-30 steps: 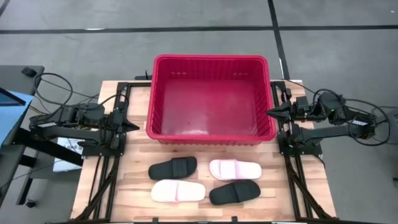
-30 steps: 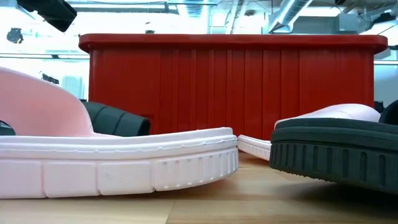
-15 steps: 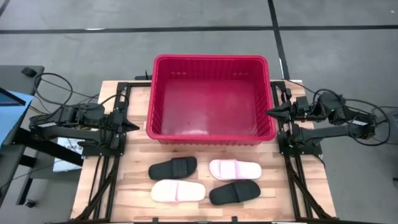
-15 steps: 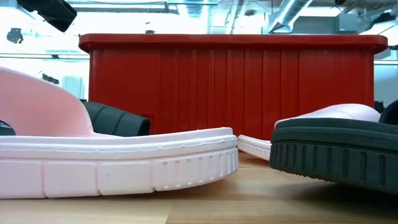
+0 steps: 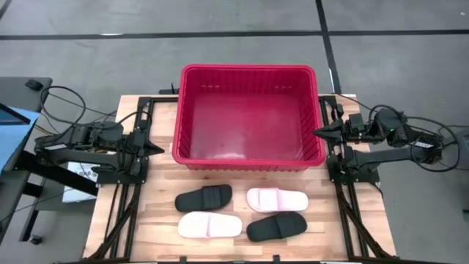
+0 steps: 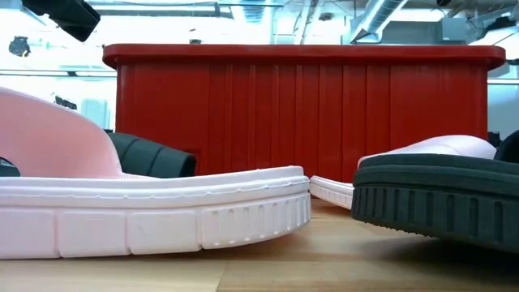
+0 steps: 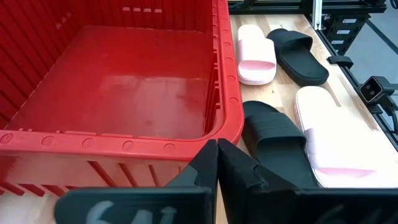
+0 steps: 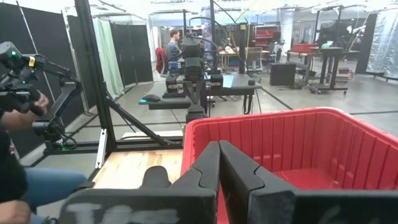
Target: Pick and place slides into bin
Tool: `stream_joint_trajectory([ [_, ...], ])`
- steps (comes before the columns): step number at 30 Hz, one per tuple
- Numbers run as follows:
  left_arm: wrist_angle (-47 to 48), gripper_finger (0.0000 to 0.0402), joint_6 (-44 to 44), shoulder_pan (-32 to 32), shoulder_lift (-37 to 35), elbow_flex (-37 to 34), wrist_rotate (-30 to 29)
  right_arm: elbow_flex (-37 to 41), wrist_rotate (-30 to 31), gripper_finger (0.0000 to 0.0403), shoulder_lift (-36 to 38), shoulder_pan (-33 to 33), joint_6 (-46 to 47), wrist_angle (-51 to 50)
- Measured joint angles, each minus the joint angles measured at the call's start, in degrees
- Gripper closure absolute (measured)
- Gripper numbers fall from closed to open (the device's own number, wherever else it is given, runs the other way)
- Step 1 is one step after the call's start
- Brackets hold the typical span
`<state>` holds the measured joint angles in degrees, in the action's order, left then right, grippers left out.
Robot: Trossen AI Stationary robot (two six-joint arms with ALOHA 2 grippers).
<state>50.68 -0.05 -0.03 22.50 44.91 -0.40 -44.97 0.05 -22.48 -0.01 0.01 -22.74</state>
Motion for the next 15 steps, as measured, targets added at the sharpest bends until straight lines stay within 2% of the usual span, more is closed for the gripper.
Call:
stream_joint_trajectory([
  [11,-1.0,0.0401,1.2,0.0,0.0,0.0,-0.5,0.0,0.0,0.0403,0.0,0.0,0.0,0.0],
  [15,-7.7,0.0401,1.6,0.0,0.5,-0.1,-1.9,0.0,0.0,0.0403,0.0,0.0,0.0,0.0],
])
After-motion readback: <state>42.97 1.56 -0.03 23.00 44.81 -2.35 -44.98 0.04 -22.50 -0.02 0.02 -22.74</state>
